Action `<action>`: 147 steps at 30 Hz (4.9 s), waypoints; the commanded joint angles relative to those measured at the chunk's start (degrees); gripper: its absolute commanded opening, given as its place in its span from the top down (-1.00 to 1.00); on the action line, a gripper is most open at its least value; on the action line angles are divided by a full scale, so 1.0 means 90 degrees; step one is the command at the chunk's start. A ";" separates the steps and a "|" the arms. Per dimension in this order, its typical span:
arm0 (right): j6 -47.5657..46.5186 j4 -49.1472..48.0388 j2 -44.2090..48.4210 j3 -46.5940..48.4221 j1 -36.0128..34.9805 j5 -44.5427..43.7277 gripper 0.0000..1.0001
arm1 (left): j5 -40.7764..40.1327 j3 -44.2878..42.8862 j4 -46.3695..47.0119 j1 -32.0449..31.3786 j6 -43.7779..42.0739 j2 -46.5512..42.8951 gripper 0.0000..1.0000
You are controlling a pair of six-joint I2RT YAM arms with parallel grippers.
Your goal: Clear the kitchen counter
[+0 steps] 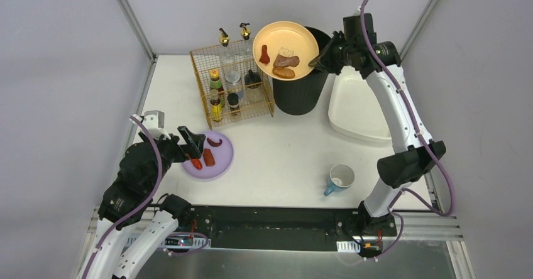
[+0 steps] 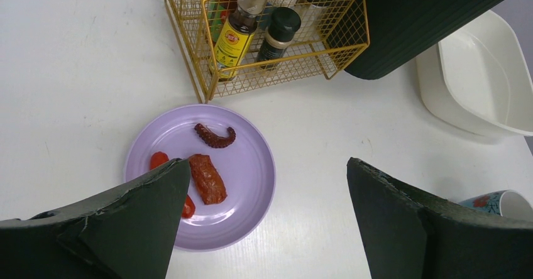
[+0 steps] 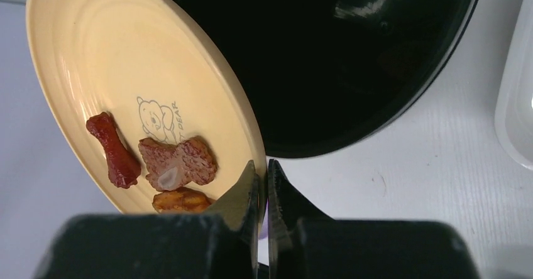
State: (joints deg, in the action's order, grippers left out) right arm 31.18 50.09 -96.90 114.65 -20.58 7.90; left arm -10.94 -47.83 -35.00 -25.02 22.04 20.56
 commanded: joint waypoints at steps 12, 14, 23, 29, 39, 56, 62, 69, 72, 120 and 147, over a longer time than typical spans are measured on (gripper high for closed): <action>0.0638 -0.0054 -0.1435 0.2099 0.0914 -0.0439 1.00 | 0.0316 0.0028 0.0110 0.0171 0.0022 0.0248 -0.99; 0.0614 -0.0216 -0.1459 0.2038 0.0951 -0.0594 1.00 | 0.0335 0.0026 0.0103 0.0182 0.0022 0.0272 -0.99; 0.0005 -0.0825 -0.1508 0.1754 0.0980 -0.1318 1.00 | 0.0344 0.0021 0.0105 0.0201 0.0022 0.0308 -0.99; -0.0597 -0.1281 -0.1333 0.1357 0.0979 -0.1823 1.00 | 0.0366 0.0014 0.0105 0.0211 0.0022 0.0344 -0.99; -0.1732 -0.2356 -0.0881 0.0579 0.0762 -0.2334 1.00 | 0.0376 0.0014 0.0104 0.0211 0.0023 0.0347 -0.99; -0.4730 -0.4038 -0.0336 -0.0171 -0.0589 -0.4345 1.00 | 0.0405 0.0013 0.0101 0.0211 0.0031 0.0292 -0.99; -0.6053 -0.5356 -0.0165 -0.0930 -0.0936 -0.4989 1.00 | 0.0405 0.0016 0.0101 0.0209 0.0023 0.0300 -0.99; -0.7615 -0.6793 -0.0339 -0.1361 -0.1263 -0.5622 1.00 | 0.0415 0.0018 0.0100 0.0211 0.0021 0.0315 -0.99; -0.8472 -0.7891 -0.0254 -0.1807 -0.1474 -0.5682 1.00 | 0.0405 0.0017 0.0100 0.0211 0.0022 0.0331 -0.99; -0.6282 -0.6183 0.2198 -0.2900 -0.0639 -0.7136 1.00 | 0.0551 0.0009 0.0096 0.0211 0.0031 0.0372 -0.99; 0.1017 -0.3299 0.1393 -0.4840 0.4039 -0.1264 1.00 | 0.0752 -0.0045 0.0081 0.0211 0.0054 0.0537 -0.99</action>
State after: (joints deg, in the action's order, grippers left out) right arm 32.64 27.94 -82.63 72.71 13.96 -10.26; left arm -5.91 -47.83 -35.03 -23.88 22.09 24.80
